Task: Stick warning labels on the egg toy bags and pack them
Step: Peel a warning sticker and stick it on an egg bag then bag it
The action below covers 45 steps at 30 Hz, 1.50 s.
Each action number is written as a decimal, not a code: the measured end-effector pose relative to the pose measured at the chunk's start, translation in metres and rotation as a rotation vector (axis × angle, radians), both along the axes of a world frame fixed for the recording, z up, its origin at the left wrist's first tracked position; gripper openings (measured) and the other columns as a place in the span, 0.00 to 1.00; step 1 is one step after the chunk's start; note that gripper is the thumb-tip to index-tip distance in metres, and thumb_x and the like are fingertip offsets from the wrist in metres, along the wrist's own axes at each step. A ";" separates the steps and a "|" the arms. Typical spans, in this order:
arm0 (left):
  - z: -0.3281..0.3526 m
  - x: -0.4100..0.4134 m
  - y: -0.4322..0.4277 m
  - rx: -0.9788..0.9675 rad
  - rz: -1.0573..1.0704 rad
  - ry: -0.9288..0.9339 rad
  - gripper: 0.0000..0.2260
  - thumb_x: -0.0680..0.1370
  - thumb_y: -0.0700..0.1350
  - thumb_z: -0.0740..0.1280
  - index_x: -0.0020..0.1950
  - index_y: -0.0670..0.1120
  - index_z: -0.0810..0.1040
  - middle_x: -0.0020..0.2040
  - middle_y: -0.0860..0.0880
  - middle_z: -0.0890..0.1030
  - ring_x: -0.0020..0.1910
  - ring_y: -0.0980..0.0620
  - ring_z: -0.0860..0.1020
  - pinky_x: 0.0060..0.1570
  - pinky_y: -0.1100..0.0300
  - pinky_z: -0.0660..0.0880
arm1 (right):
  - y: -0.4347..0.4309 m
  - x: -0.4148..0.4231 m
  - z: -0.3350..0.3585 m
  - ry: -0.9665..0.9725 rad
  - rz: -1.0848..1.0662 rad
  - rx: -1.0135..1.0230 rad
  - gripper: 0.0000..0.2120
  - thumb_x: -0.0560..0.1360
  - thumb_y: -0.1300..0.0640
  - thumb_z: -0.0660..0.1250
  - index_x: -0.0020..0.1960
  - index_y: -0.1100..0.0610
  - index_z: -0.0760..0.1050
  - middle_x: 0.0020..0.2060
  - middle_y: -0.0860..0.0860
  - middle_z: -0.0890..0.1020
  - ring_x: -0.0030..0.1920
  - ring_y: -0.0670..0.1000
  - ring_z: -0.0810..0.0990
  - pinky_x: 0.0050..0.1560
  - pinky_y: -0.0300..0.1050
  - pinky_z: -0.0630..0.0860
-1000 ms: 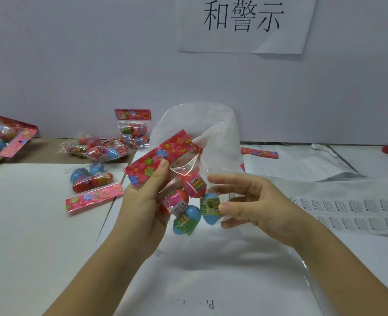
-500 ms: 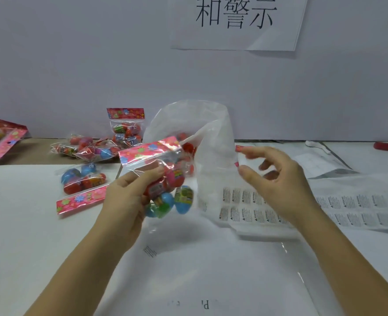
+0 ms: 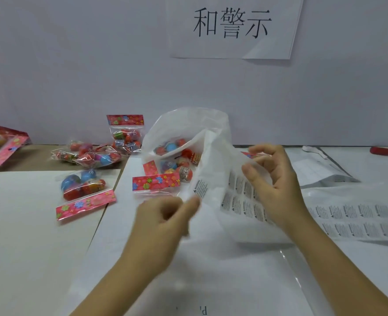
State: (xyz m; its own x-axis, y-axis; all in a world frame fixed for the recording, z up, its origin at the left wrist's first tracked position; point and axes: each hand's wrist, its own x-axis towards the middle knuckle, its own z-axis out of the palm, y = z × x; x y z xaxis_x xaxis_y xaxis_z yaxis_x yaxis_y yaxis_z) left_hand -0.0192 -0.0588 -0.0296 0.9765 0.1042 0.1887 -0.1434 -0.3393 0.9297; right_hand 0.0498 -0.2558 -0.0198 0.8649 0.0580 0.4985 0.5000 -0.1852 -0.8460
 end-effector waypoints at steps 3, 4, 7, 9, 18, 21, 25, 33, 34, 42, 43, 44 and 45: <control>-0.001 -0.013 -0.026 -0.276 -0.247 0.305 0.20 0.60 0.66 0.70 0.32 0.49 0.80 0.32 0.50 0.80 0.30 0.50 0.79 0.30 0.58 0.74 | 0.005 -0.004 0.001 -0.057 -0.006 -0.036 0.10 0.77 0.56 0.66 0.44 0.40 0.71 0.36 0.47 0.78 0.33 0.50 0.75 0.34 0.41 0.73; -0.003 -0.015 -0.032 -0.369 -0.227 0.327 0.19 0.58 0.64 0.73 0.37 0.50 0.81 0.37 0.50 0.82 0.32 0.50 0.80 0.31 0.57 0.75 | 0.006 -0.006 0.001 -0.076 -0.002 -0.057 0.10 0.77 0.58 0.66 0.44 0.43 0.72 0.37 0.49 0.78 0.34 0.53 0.75 0.35 0.44 0.74; -0.008 -0.008 -0.034 -0.666 -0.149 0.322 0.29 0.56 0.57 0.77 0.55 0.52 0.80 0.48 0.51 0.85 0.43 0.50 0.84 0.40 0.56 0.78 | 0.009 -0.009 0.001 -0.052 0.038 -0.111 0.10 0.78 0.58 0.65 0.47 0.43 0.75 0.43 0.42 0.81 0.44 0.46 0.80 0.46 0.39 0.78; -0.004 -0.003 -0.030 -0.905 -0.154 0.267 0.29 0.62 0.48 0.79 0.62 0.46 0.78 0.55 0.45 0.85 0.53 0.48 0.84 0.49 0.54 0.80 | 0.016 -0.013 -0.004 0.014 0.043 -0.217 0.09 0.79 0.53 0.64 0.50 0.37 0.75 0.49 0.35 0.79 0.55 0.40 0.76 0.53 0.40 0.78; -0.003 -0.001 -0.031 -1.114 -0.087 0.196 0.20 0.69 0.42 0.69 0.60 0.40 0.81 0.57 0.40 0.84 0.56 0.45 0.83 0.49 0.57 0.81 | 0.040 -0.032 -0.017 -0.406 -0.325 -0.538 0.13 0.76 0.46 0.63 0.48 0.54 0.80 0.42 0.45 0.81 0.45 0.45 0.76 0.51 0.45 0.67; -0.004 -0.002 -0.031 -1.123 -0.114 0.212 0.19 0.69 0.42 0.69 0.60 0.40 0.81 0.57 0.40 0.83 0.56 0.45 0.83 0.49 0.57 0.81 | 0.043 -0.035 -0.015 -0.327 -0.307 -0.495 0.18 0.73 0.41 0.62 0.48 0.55 0.79 0.41 0.45 0.81 0.45 0.40 0.70 0.49 0.45 0.68; -0.002 -0.004 -0.031 -1.242 -0.165 0.244 0.14 0.69 0.42 0.68 0.52 0.41 0.85 0.56 0.39 0.84 0.55 0.45 0.83 0.46 0.56 0.82 | 0.042 -0.034 -0.015 -0.368 -0.275 -0.548 0.18 0.74 0.41 0.63 0.48 0.55 0.80 0.42 0.45 0.82 0.44 0.44 0.77 0.50 0.51 0.70; 0.000 -0.005 -0.030 -1.284 -0.226 0.280 0.15 0.71 0.42 0.68 0.55 0.40 0.84 0.58 0.39 0.83 0.58 0.44 0.82 0.48 0.56 0.81 | 0.040 -0.032 -0.018 -0.563 -0.364 -0.669 0.16 0.78 0.47 0.62 0.45 0.57 0.81 0.38 0.47 0.83 0.37 0.51 0.81 0.47 0.51 0.69; 0.000 -0.005 -0.030 -1.286 -0.225 0.283 0.15 0.72 0.42 0.67 0.56 0.40 0.84 0.59 0.40 0.83 0.58 0.45 0.82 0.48 0.56 0.81 | 0.040 -0.032 -0.019 -0.573 -0.370 -0.678 0.15 0.79 0.48 0.62 0.45 0.57 0.81 0.38 0.47 0.83 0.37 0.51 0.81 0.47 0.52 0.70; -0.002 -0.006 -0.031 -1.127 -0.197 0.228 0.12 0.72 0.40 0.69 0.54 0.43 0.85 0.47 0.44 0.86 0.44 0.50 0.85 0.46 0.59 0.81 | 0.040 -0.031 -0.023 -0.577 -0.407 -0.666 0.12 0.78 0.54 0.62 0.41 0.57 0.80 0.34 0.48 0.81 0.33 0.52 0.78 0.46 0.51 0.70; -0.002 -0.006 -0.030 -1.092 -0.169 0.219 0.13 0.71 0.40 0.69 0.54 0.44 0.85 0.52 0.42 0.85 0.49 0.48 0.85 0.45 0.60 0.81 | 0.041 -0.031 -0.023 -0.556 -0.388 -0.656 0.12 0.78 0.54 0.61 0.41 0.57 0.79 0.34 0.48 0.81 0.33 0.51 0.78 0.47 0.50 0.70; -0.003 -0.005 -0.029 -1.065 -0.150 0.209 0.13 0.70 0.41 0.69 0.53 0.44 0.85 0.54 0.42 0.85 0.51 0.47 0.85 0.44 0.60 0.81 | 0.042 -0.031 -0.024 -0.529 -0.363 -0.640 0.12 0.78 0.54 0.61 0.41 0.57 0.79 0.35 0.47 0.81 0.34 0.50 0.78 0.48 0.50 0.69; -0.003 -0.005 -0.028 -1.048 -0.138 0.199 0.13 0.69 0.41 0.70 0.52 0.44 0.85 0.55 0.41 0.84 0.51 0.47 0.84 0.44 0.60 0.81 | 0.043 -0.032 -0.024 -0.498 -0.336 -0.618 0.12 0.78 0.53 0.60 0.42 0.57 0.79 0.35 0.47 0.81 0.35 0.49 0.79 0.48 0.48 0.68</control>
State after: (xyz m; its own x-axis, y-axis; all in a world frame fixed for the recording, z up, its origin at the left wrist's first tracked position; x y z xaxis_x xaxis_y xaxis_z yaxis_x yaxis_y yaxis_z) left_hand -0.0244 -0.0872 -0.0323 0.9955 0.0079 -0.0940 0.0665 0.6480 0.7587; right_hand 0.0179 -0.2133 -0.0439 0.5740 0.2240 0.7877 0.6220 -0.7449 -0.2414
